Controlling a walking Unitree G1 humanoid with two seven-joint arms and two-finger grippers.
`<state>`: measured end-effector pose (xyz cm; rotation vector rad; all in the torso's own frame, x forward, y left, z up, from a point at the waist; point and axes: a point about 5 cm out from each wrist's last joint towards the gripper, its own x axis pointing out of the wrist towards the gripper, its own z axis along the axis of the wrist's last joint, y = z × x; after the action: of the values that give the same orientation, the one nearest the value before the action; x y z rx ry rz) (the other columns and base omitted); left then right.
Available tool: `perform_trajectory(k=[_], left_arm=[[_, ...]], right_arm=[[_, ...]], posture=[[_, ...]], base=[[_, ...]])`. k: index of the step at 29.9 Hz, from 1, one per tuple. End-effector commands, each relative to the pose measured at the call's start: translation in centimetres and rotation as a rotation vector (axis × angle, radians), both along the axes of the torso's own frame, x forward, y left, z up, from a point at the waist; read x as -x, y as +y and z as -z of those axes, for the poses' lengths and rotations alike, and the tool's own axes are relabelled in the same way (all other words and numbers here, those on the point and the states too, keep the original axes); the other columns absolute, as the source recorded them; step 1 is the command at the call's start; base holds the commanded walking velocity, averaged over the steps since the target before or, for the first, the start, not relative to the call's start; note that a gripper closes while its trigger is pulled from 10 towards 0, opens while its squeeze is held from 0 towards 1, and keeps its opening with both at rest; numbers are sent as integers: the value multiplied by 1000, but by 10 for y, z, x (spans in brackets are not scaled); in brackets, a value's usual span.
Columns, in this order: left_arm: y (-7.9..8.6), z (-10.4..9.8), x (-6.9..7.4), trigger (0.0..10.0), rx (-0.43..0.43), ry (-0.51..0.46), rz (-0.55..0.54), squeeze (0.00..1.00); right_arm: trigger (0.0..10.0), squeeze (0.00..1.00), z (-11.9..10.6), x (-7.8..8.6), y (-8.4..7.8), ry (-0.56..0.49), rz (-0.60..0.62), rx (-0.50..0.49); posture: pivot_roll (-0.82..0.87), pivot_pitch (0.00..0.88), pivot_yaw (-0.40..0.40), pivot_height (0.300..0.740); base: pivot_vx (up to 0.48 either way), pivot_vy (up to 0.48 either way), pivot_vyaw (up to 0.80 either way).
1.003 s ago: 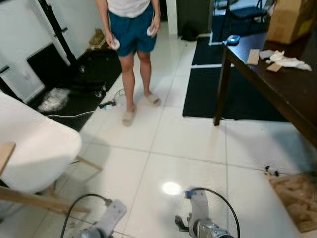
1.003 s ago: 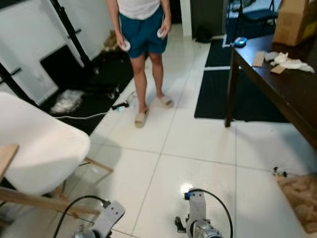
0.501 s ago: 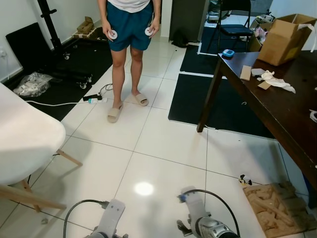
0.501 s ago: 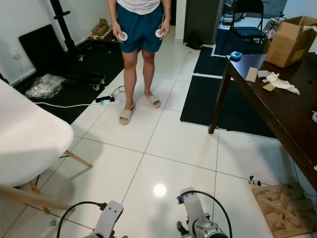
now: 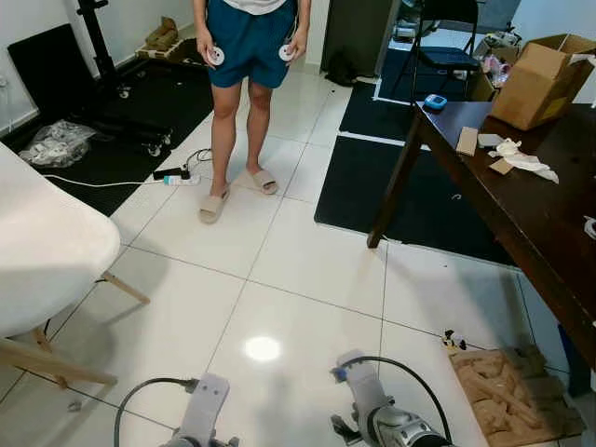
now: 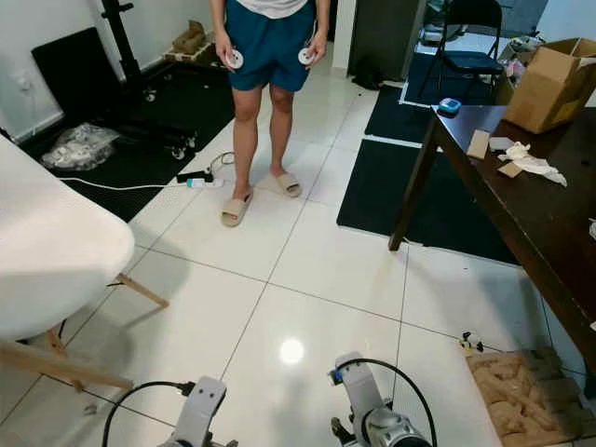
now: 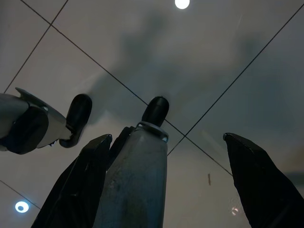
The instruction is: Picking trash to rubbish bin
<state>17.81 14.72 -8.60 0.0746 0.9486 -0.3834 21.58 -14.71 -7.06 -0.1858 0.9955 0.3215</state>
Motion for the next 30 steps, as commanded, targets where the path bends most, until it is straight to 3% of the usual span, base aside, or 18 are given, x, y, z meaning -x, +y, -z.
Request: perform_trajectory(k=[1,30], left_arm=[[-6,4,7,10000,14,27,-20,0],[-4,7,15,10000,52,50,-64,0]], right_arm=[[10000,0,2,4,-6,25,17,5],[10000,0,4,7,-1,37,-18,8]], posture=[[153,61,-61,740],[183,79,-75,740]], base=[[0,0,0],[9,0,0]])
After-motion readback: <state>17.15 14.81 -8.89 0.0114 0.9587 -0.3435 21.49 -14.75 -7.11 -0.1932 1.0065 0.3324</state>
